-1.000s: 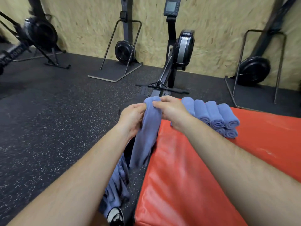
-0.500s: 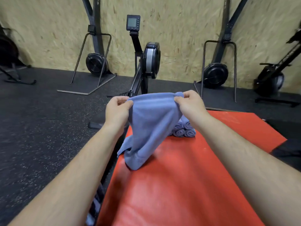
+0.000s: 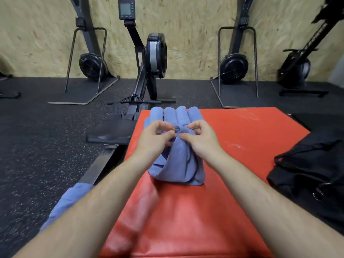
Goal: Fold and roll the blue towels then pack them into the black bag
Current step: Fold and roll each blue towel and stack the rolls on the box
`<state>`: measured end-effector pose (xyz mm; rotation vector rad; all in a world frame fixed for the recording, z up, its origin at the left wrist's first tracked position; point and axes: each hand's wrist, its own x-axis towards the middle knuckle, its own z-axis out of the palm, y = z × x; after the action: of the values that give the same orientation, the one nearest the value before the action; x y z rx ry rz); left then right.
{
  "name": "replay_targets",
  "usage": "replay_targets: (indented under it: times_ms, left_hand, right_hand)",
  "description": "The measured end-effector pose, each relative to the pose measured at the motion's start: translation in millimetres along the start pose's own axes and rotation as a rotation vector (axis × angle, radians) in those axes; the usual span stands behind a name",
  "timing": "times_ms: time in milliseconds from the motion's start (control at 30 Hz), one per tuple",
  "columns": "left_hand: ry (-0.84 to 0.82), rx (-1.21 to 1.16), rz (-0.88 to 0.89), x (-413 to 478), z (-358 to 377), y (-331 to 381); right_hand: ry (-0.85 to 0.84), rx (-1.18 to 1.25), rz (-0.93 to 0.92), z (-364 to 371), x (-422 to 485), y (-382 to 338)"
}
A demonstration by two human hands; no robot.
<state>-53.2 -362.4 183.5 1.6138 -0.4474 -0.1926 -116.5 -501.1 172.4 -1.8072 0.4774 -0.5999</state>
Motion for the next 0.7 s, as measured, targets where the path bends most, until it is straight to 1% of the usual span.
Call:
replay_targets:
  times_ms: [67, 133, 200, 267, 333, 433, 500, 633, 700]
  left_hand:
    - [0.006, 0.047, -0.068, 0.7, -0.8, -8.3]
    - [-0.052, 0.101, -0.152, 2.4, -1.9, -17.3]
    - [-0.11, 0.075, -0.214, 4.5, -2.0, -20.2]
    - [-0.152, -0.026, -0.252, 8.5, -1.3, -20.1]
    - [-0.179, -0.076, -0.267, 14.7, -1.8, -22.2]
    - [-0.157, -0.118, -0.289, 20.0, -4.5, -27.0]
    - [-0.121, -0.145, -0.299, 25.3, -8.6, -32.5]
    - [-0.021, -0.098, -0.302, 34.9, -20.4, -39.3]
    - [0.042, 0.004, -0.315, 39.8, -34.3, -49.9]
  right_hand:
    - [-0.001, 0.079, 0.046, 2.5, -0.4, 8.4]
    - [-0.03, 0.2, 0.104, 5.3, -1.4, 11.9]
    - [-0.06, 0.275, 0.136, 8.1, 0.3, 15.9]
    - [-0.089, 0.278, 0.158, 12.0, 1.7, 17.9]
    - [-0.133, 0.268, 0.167, 14.5, 2.2, 18.8]
    - [-0.179, 0.285, 0.185, 9.3, 1.5, 14.6]
    - [-0.176, 0.276, 0.211, 3.1, 5.0, 15.2]
    - [-0.026, 0.02, 0.252, -16.5, 10.6, 24.3]
    - [0.033, -0.14, 0.281, -33.7, 13.6, 30.7]
